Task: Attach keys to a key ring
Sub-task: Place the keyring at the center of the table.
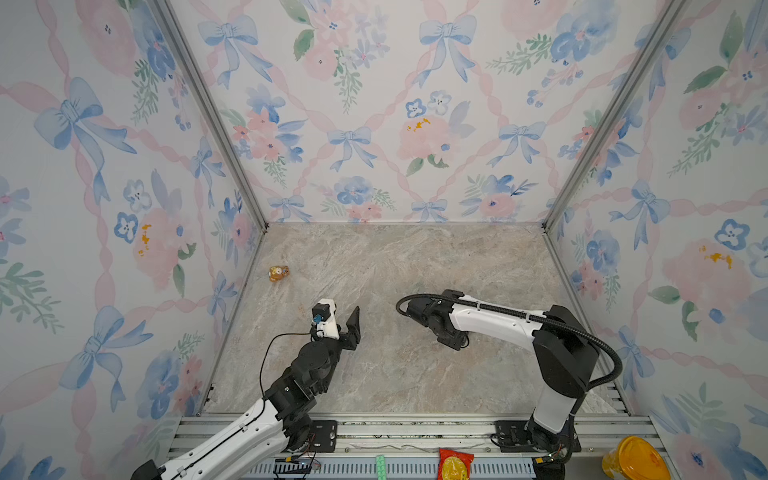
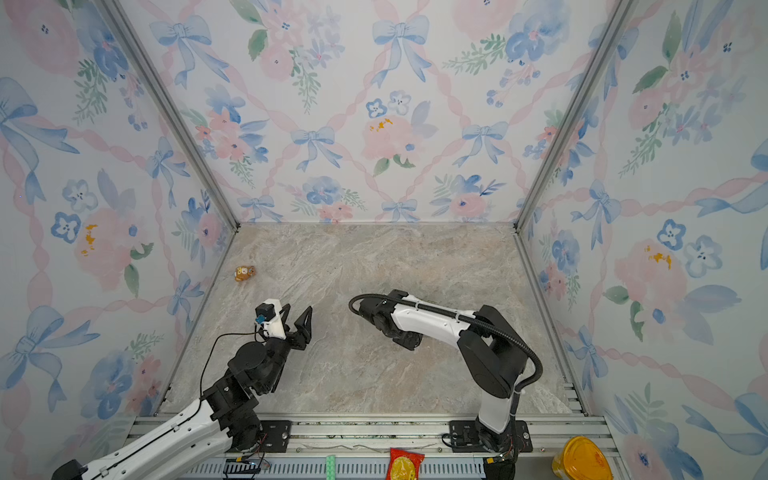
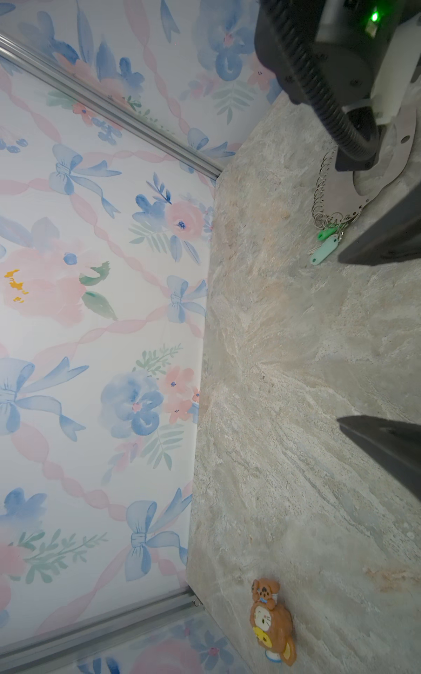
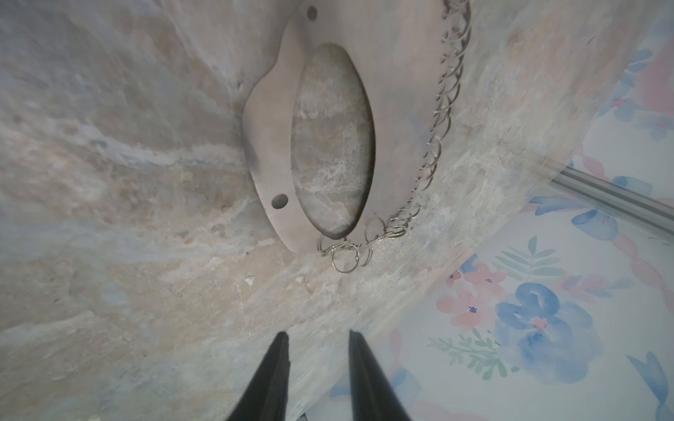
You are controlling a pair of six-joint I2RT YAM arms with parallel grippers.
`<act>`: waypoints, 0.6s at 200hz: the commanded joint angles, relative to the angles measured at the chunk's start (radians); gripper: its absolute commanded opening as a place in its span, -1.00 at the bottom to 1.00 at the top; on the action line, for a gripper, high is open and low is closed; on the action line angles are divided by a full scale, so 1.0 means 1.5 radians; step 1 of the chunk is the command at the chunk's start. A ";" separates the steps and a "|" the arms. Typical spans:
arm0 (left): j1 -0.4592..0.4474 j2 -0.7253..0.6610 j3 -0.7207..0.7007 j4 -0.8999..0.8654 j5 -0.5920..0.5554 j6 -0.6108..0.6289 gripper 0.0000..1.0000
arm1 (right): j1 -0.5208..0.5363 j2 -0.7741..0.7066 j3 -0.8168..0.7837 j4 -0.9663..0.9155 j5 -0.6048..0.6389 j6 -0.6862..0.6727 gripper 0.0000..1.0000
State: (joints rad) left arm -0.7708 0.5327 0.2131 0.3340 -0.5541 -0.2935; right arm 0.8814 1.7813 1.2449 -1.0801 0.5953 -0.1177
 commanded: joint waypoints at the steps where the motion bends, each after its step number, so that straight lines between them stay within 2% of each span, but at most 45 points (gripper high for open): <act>1: 0.007 0.001 -0.005 0.014 -0.008 -0.006 0.32 | -0.019 -0.061 -0.016 -0.020 -0.017 0.028 -0.31; 30: 0.018 0.039 0.012 0.031 -0.013 -0.003 0.33 | -0.068 -0.180 -0.030 0.064 -0.050 0.020 -0.15; 43: 0.019 0.086 0.023 0.041 -0.061 0.003 0.35 | -0.102 -0.245 -0.055 0.141 -0.076 0.013 -0.08; 47: 0.019 0.099 0.026 0.044 -0.082 0.004 0.43 | -0.115 -0.267 -0.064 0.168 -0.092 0.013 -0.03; 50: 0.019 0.105 0.029 0.047 -0.099 0.005 0.51 | -0.127 -0.281 -0.071 0.187 -0.106 0.014 0.04; 79: 0.029 0.214 0.045 0.092 -0.262 0.025 0.80 | -0.220 -0.436 -0.220 0.453 -0.190 0.004 0.78; 84: 0.032 0.234 0.044 0.112 -0.289 0.037 0.83 | -0.235 -0.458 -0.252 0.502 -0.195 0.002 1.00; 97: 0.045 0.282 0.039 0.168 -0.323 0.076 0.92 | -0.284 -0.494 -0.326 0.597 -0.187 0.013 0.94; 120: 0.092 0.361 0.036 0.245 -0.292 0.149 0.96 | -0.382 -0.476 -0.396 0.680 -0.181 0.048 0.94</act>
State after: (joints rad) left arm -0.6884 0.9855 0.2535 0.5350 -0.9188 -0.1986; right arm 0.4252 1.0298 0.7441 -0.3328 0.3508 -0.1024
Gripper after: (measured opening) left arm 0.978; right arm 0.969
